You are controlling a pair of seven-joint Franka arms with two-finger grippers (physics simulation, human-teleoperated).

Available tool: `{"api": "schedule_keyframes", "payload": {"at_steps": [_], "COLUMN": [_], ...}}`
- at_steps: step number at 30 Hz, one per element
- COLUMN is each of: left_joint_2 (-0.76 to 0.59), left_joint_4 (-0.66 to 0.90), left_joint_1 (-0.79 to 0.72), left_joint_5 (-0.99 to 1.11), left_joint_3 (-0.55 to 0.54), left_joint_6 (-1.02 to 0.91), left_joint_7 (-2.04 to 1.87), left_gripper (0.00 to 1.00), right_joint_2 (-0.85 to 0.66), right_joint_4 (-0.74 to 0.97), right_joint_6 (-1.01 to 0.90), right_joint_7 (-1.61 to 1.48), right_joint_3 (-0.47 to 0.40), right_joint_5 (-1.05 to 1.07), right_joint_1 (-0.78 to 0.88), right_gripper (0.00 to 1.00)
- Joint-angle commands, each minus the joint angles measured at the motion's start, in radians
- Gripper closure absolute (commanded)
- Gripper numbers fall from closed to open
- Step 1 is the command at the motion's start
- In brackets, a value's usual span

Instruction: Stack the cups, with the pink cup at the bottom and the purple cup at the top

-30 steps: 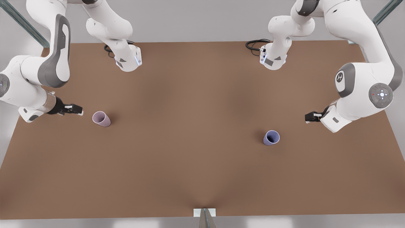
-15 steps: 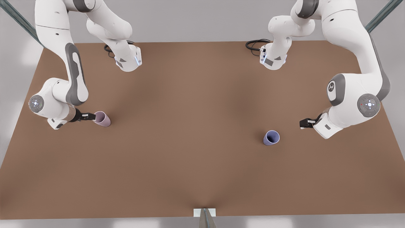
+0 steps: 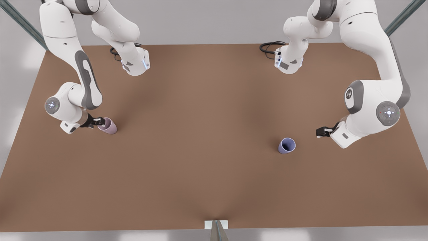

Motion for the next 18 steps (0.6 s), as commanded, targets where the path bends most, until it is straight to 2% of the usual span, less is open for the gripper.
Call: {"api": "schedule_keyframes", "payload": {"at_steps": [1, 2, 4, 13, 14, 17, 18], "left_joint_2": [0.003, 0.003, 0.005, 0.015, 0.015, 0.015, 0.015], "left_joint_4": [0.002, 0.002, 0.002, 0.003, 0.002, 0.002, 0.002], "left_joint_1": [0.000, 0.000, 0.000, 0.002, 0.002, 0.002, 0.002], "left_joint_5": [0.001, 0.001, 0.001, 0.001, 0.001, 0.001, 0.001], "left_joint_3": [0.000, 0.000, 0.000, 0.000, 0.000, 0.000, 0.000], "left_joint_6": [0.001, 0.008, 0.012, 0.024, 0.024, 0.024, 0.024], "left_joint_7": [0.002, 0.002, 0.004, 0.004, 0.004, 0.004, 0.004], "left_gripper": [0.00, 0.00, 0.00, 0.00, 0.00, 0.00, 0.00], "right_joint_2": [0.003, 0.003, 0.004, 0.037, 0.038, 0.037, 0.037], "right_joint_4": [0.000, 0.000, 0.000, 0.000, 0.000, 0.003, 0.005], "right_joint_6": [0.039, 0.039, 0.039, 0.060, 0.060, 0.052, 0.049], "right_joint_7": [-0.128, -0.128, -0.124, -0.121, -0.121, -0.120, -0.120], "right_joint_3": [0.000, 0.000, 0.000, 0.000, 0.000, 0.002, 0.002], "right_joint_5": [0.002, 0.002, 0.002, 0.015, 0.015, 0.015, 0.015], "right_joint_1": [0.001, 0.001, 0.001, 0.002, 0.002, 0.004, 0.007], "right_gripper": [0.32, 0.34, 0.52, 0.52, 0.55, 0.79, 0.79]}}
